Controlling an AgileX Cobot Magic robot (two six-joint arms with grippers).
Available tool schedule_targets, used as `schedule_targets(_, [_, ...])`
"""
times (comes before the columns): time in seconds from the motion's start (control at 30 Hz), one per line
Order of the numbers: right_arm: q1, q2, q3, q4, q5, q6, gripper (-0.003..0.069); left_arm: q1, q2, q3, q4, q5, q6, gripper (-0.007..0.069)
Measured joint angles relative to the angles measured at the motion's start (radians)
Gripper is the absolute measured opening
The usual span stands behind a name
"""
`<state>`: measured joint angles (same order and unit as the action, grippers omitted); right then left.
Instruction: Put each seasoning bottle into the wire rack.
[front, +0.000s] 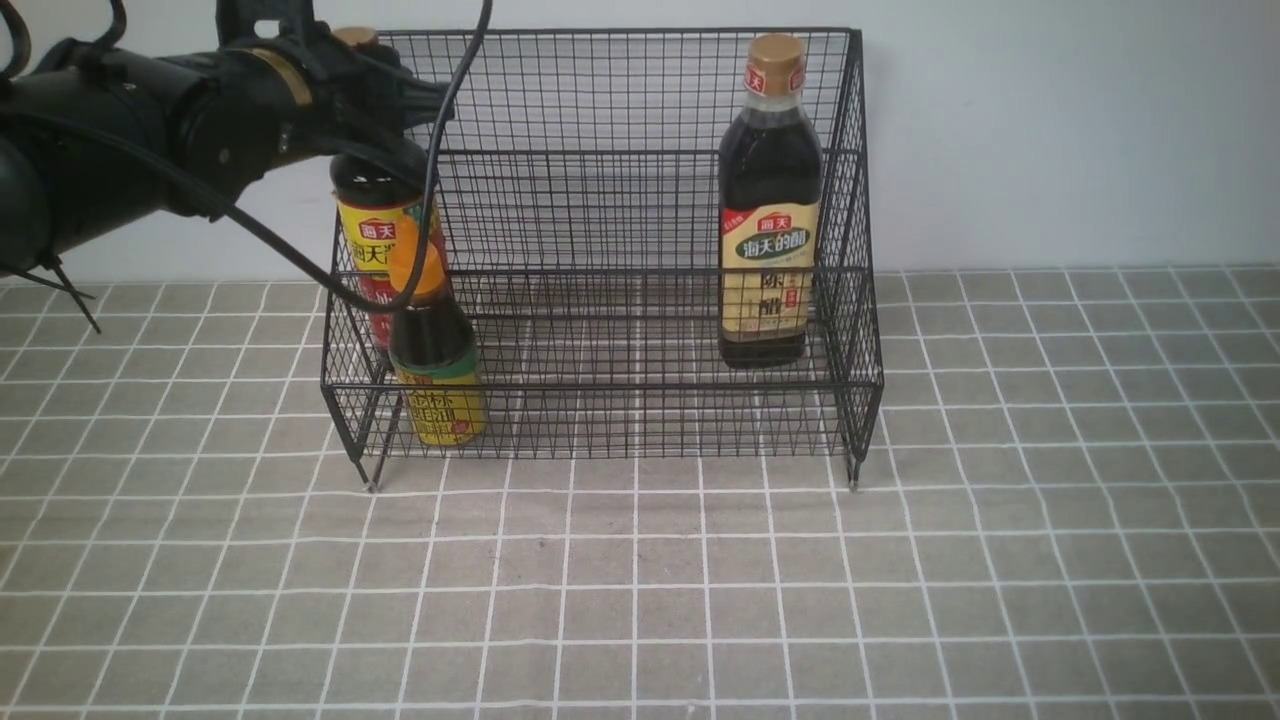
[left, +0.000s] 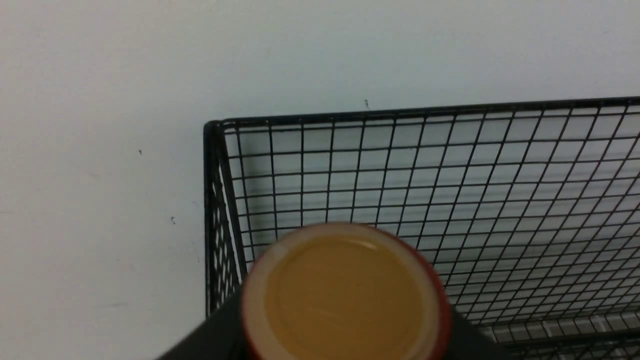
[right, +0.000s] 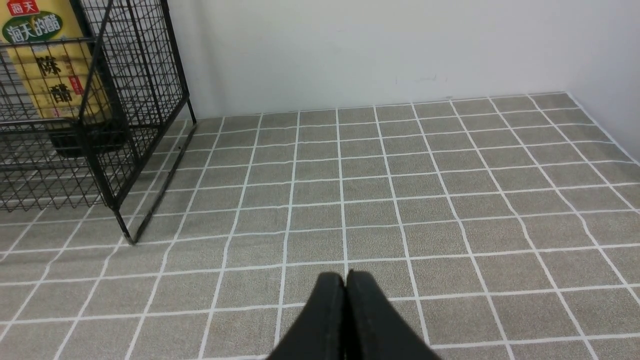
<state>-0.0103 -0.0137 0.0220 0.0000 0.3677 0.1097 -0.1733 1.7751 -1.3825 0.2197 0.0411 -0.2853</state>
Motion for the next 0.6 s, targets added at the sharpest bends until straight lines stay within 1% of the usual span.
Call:
schedule_targets(0.07, [0.000,0.000,0.000,0.000,0.000,0.000,-0.0012,0.000,-0.002,0.000,0.000,0.000,0.000,0.0354])
schedule_targets(0.1, [0.000,0.000,0.000,0.000,0.000,0.000,-0.0012,0.000,-0.007,0.000,0.000,0.006,0.000,0.0400])
schedule_targets(0.13, [0.000,0.000,0.000,0.000,0.000,0.000,-0.0012,0.000,-0.010,0.001,0.001,0.009,0.000,0.0413])
schedule_targets(0.17, [0.000,0.000,0.000,0.000,0.000,0.000,-0.0012,0.000,-0.020,0.002,0.001,0.019,0.000,0.0459])
schedule_targets(0.3, [0.000,0.000,0.000,0.000,0.000,0.000,-0.0012,0.000,-0.059,0.003,0.001,0.037,0.000,0.0517])
schedule_targets(0.47, [0.000,0.000,0.000,0.000,0.000,0.000,-0.0012,0.000,-0.094,0.003,0.001,0.057,0.000,0.0521])
schedule_targets(0.6, [0.000,0.000,0.000,0.000,0.000,0.000,-0.0012,0.000,-0.155,0.003,0.001,0.103,0.001,0.0521])
